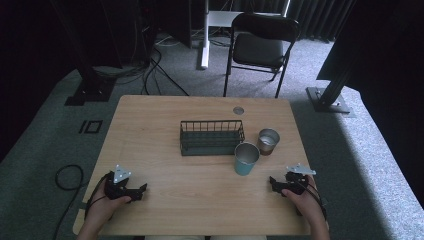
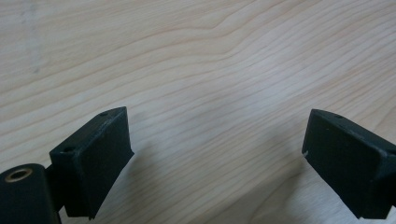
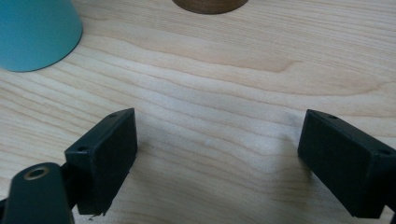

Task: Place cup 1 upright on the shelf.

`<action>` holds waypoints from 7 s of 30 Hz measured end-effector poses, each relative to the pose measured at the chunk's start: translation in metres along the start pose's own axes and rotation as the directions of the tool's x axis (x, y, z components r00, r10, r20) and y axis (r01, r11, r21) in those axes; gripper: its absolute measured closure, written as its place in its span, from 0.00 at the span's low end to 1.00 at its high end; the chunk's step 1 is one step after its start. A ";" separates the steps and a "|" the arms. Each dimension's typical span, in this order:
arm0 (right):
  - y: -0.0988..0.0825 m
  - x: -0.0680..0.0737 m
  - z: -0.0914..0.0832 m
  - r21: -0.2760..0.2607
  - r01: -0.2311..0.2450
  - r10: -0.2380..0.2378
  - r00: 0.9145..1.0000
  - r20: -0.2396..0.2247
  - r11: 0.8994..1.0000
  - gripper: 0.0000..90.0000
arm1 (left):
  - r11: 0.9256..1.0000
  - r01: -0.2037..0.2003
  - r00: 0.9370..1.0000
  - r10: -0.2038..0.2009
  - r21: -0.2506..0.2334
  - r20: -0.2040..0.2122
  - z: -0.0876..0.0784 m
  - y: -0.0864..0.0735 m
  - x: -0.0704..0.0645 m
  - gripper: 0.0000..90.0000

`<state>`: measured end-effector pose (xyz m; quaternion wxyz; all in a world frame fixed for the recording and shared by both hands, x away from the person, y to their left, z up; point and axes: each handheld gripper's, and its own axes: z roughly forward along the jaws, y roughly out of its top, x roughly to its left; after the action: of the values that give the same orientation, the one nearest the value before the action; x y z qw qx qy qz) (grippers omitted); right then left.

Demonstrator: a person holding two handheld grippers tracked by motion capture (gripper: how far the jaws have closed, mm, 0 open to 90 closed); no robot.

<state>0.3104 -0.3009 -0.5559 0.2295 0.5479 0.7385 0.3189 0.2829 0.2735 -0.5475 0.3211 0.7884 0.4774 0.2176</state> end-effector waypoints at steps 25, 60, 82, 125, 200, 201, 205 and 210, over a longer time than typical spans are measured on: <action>0.000 0.000 0.000 0.000 0.000 0.000 1.000 0.000 1.000 0.13 | 0.988 -0.120 0.977 0.134 -0.093 0.164 0.025 0.037 -0.060 0.10; 0.000 0.000 0.000 -0.001 0.000 0.000 1.000 0.000 1.000 0.13 | 0.960 -0.215 0.919 0.261 -0.181 0.297 0.038 0.082 -0.115 0.10; 0.000 0.000 0.000 0.000 -0.001 0.001 1.000 0.000 1.000 0.13 | 0.945 -0.217 0.891 0.294 -0.244 0.346 0.049 0.110 -0.143 0.10; 0.000 0.000 0.000 -0.001 -0.002 0.002 1.000 -0.003 1.000 0.13 | 0.930 -0.233 0.846 0.337 -0.283 0.412 0.092 0.161 -0.203 0.10; -0.001 -0.002 0.000 -0.001 0.015 -0.015 1.000 -0.016 1.000 0.13 | 0.896 -0.200 0.847 0.361 -0.396 0.390 0.106 0.199 -0.245 0.15; 0.000 -0.002 0.000 -0.001 0.014 -0.014 1.000 -0.016 1.000 0.13 | 0.896 -0.200 0.847 0.361 -0.396 0.390 0.106 0.199 -0.245 0.15; 0.000 -0.002 0.000 -0.001 0.014 -0.014 1.000 -0.016 1.000 0.13 | 0.889 -0.200 0.844 0.370 -0.412 0.389 0.094 0.205 -0.241 0.15; 0.000 -0.002 0.000 -0.001 0.016 -0.016 1.000 -0.016 1.000 0.13 | 0.884 -0.192 0.847 0.369 -0.427 0.383 0.082 0.214 -0.234 0.15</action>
<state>0.3104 -0.3031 -0.5559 0.2263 0.5395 0.7445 0.3218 0.3621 -0.0321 -0.4605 0.5313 0.8035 0.2161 0.1594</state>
